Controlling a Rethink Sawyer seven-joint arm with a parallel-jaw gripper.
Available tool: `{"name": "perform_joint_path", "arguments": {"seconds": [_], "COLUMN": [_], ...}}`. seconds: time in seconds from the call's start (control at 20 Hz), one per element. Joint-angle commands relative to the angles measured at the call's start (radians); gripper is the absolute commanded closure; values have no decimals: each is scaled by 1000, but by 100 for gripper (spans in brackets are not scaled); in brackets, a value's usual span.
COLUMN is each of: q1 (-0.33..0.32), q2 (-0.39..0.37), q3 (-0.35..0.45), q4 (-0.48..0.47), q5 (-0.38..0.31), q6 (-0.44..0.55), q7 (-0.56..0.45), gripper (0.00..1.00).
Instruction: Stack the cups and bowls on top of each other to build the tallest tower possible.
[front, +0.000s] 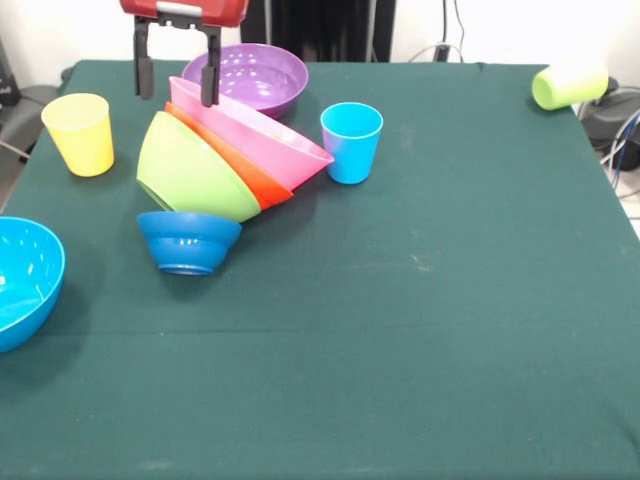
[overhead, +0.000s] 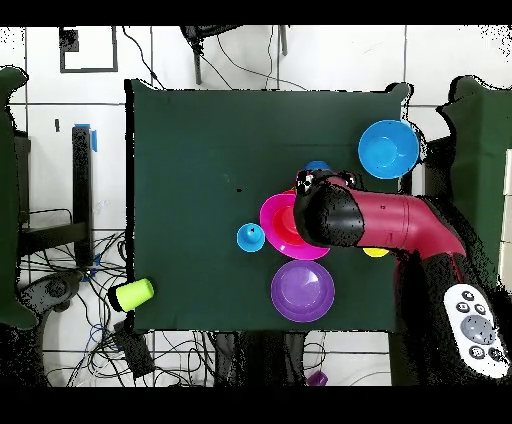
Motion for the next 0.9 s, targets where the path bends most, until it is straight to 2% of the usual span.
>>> {"name": "perform_joint_path", "arguments": {"seconds": [0.05, 0.3, 0.55, 0.9], "q1": [35, 46, 69, 64], "q2": [21, 35, 72, 85], "q3": [72, 62, 32, 34], "q4": [44, 56, 17, 14], "q5": [21, 14, -29, -44], "q6": [139, 105, 81, 58], "q7": [-26, -6, -7, -23], "gripper": [0, 0, 0, 0]}}
